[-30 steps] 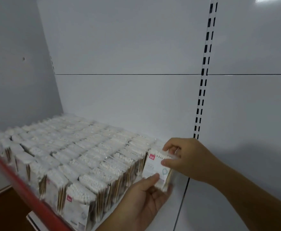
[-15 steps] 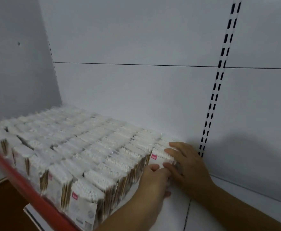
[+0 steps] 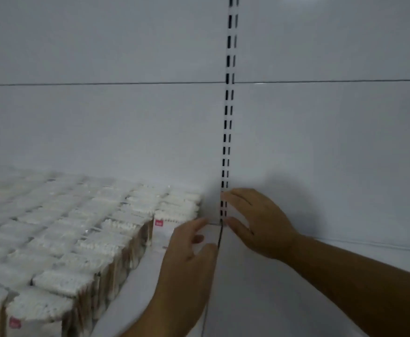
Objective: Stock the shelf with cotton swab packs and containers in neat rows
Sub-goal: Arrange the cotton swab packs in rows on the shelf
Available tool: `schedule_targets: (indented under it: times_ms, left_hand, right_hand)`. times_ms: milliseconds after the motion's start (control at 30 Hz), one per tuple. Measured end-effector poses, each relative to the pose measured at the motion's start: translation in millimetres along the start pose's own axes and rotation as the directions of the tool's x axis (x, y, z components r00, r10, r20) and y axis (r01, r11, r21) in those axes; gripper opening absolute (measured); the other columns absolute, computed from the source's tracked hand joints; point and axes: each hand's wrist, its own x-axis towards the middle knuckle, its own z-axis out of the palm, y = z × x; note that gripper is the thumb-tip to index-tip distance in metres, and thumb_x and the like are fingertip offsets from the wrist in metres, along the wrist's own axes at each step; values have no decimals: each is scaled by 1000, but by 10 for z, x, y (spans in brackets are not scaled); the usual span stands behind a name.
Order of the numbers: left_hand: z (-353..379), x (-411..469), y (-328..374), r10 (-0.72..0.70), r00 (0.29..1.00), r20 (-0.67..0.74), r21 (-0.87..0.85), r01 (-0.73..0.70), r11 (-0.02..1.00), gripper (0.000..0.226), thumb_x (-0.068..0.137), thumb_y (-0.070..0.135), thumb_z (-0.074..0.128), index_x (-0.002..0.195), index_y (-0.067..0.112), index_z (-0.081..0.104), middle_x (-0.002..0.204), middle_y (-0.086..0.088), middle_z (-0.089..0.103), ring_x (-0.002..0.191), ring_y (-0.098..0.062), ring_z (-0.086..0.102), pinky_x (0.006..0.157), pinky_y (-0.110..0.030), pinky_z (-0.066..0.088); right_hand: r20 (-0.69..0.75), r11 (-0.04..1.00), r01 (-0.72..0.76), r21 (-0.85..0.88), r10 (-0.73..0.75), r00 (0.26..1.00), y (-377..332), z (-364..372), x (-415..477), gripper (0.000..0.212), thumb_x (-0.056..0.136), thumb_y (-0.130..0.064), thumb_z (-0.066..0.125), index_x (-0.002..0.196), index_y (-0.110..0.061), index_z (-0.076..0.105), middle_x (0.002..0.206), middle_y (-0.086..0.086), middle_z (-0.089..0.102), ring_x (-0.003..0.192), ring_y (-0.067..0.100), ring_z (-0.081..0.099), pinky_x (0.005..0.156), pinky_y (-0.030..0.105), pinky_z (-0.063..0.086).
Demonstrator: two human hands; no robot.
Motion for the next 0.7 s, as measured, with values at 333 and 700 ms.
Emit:
schedule_targets:
  times_ms: [333, 700]
  left_hand:
    - [2551, -299, 1845, 219, 526, 822, 440, -830, 342, 53, 100, 43, 40, 147, 21, 32, 151, 0, 39, 136, -19, 37, 108, -28, 28]
    - [5623, -2516, 2860, 351, -69, 934, -146, -969, 198, 65, 98, 51, 38, 152, 22, 16, 161, 0, 12, 148, -16, 5, 117, -35, 13]
  right_hand:
    - [89, 664, -483, -571, 635, 767, 1257, -2740, -2514, 64, 96, -49, 42, 150, -26, 20, 159, 6, 13, 145, 25, 14, 116, 39, 17]
    - [-271, 64, -778, -625, 917, 293, 1089, -4978, -5988, 66, 96, -49, 39, 152, -32, 8, 161, 1, 7, 146, 20, 9, 117, 38, 17]
